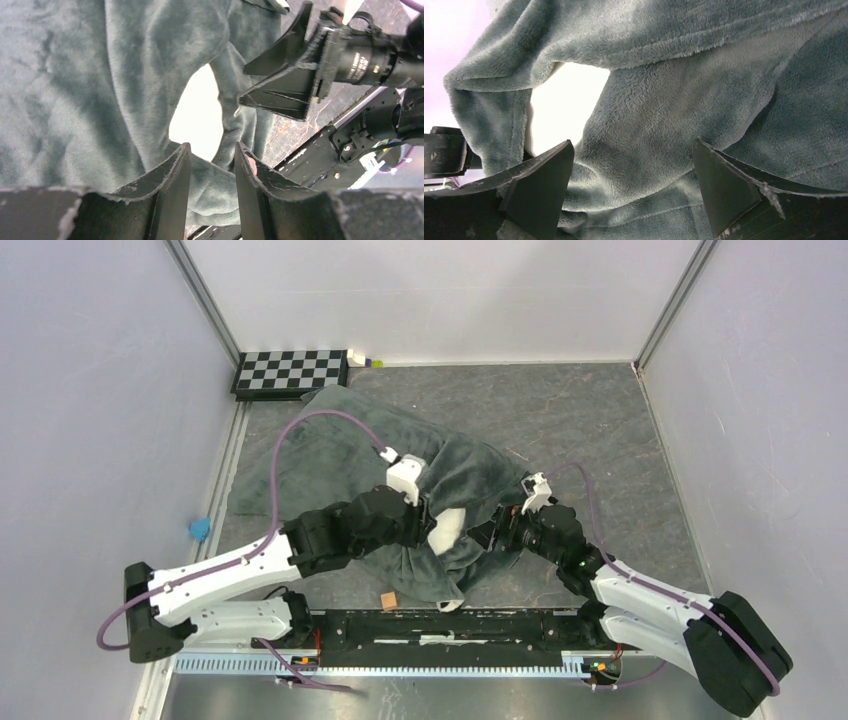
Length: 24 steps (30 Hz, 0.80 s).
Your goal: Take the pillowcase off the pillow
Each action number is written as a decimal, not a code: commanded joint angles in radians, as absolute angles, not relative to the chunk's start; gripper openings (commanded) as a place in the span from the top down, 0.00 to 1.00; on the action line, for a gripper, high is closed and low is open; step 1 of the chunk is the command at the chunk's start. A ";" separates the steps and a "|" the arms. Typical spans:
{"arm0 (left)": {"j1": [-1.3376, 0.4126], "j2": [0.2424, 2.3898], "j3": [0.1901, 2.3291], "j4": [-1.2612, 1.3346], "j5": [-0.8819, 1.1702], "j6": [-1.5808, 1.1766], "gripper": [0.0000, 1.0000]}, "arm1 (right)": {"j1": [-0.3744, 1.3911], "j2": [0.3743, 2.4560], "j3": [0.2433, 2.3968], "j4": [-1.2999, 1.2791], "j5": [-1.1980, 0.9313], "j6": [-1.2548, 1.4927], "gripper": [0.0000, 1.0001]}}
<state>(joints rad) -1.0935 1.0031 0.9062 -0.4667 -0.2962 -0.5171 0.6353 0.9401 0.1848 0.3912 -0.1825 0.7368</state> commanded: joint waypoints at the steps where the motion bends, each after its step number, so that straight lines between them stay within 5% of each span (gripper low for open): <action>1: -1.253 1.077 1.005 -0.506 -0.543 -0.398 0.55 | 0.645 0.964 0.176 0.470 -0.154 0.745 0.11; 8: -1.279 1.292 1.101 -0.514 -0.408 -0.389 0.38 | 0.646 0.995 0.146 0.503 -0.149 0.732 0.43; 12: -1.272 1.422 1.163 -0.568 -0.394 -0.407 0.30 | 0.646 1.001 0.114 0.545 -0.161 0.747 0.43; 18: -1.158 1.512 1.157 -0.557 -0.329 -0.440 0.37 | 0.648 1.005 0.079 0.592 -0.174 0.754 0.39; 24: -1.112 1.553 1.147 -0.585 -0.380 -0.400 0.27 | 0.658 1.081 0.071 0.671 -0.206 0.765 0.39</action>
<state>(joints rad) -1.1202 1.5234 1.1275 -0.5606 -0.3439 -0.4297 0.6468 1.0325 0.0834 0.5755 -0.1772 0.7578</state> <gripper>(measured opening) 0.706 0.610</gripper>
